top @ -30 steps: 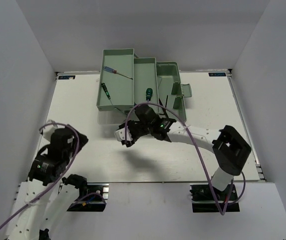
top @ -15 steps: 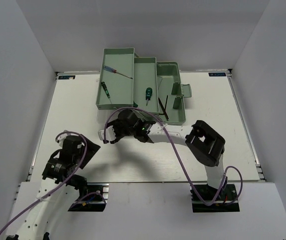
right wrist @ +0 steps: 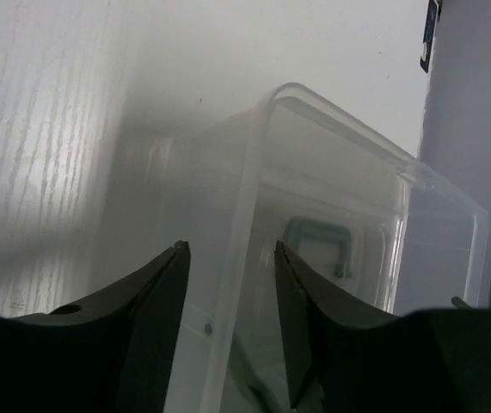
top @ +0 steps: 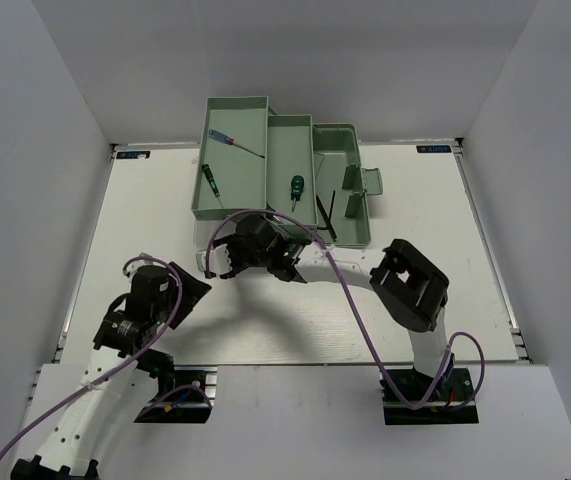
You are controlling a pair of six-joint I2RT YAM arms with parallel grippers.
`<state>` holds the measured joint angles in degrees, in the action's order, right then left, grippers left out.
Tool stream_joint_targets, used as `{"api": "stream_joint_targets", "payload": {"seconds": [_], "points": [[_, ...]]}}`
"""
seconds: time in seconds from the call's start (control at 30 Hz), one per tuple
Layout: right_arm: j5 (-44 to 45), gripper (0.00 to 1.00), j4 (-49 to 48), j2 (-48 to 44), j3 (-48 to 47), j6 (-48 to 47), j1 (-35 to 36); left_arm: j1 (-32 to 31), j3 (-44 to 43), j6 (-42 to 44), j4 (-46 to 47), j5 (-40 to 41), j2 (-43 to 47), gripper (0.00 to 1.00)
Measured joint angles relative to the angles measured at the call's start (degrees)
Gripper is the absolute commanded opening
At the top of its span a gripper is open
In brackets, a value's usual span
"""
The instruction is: Sort the tools into containers
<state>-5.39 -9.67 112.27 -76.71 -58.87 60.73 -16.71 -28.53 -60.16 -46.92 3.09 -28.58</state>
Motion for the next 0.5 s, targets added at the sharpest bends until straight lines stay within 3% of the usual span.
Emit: {"api": "stream_joint_targets", "payload": {"seconds": [0.07,0.13,0.17,0.2,0.3,0.5], "points": [[0.61,0.42,1.86,1.01,-2.16,0.44,-0.13,0.00,0.52,0.15,1.38,-0.26,-0.76,0.77],[0.90,0.23,4.04,2.78,-5.55,1.31,-0.39,0.00,1.68,0.15,3.28,-0.81,-1.27,0.67],[0.35,0.12,5.81,3.56,-7.02,2.43,-0.61,0.02,2.47,0.20,4.46,-1.07,-1.36,0.49],[0.04,0.00,7.15,3.98,-7.76,2.95,-0.63,0.02,3.34,-0.09,5.70,-1.46,-1.46,0.40],[-0.61,0.00,10.54,4.09,-9.75,6.82,-1.07,0.02,6.75,0.33,10.32,-3.39,-2.10,0.21],[-2.60,0.00,18.60,3.67,-13.53,14.73,-2.62,0.28,16.04,-0.33,21.42,-8.39,-5.29,0.22]]}}
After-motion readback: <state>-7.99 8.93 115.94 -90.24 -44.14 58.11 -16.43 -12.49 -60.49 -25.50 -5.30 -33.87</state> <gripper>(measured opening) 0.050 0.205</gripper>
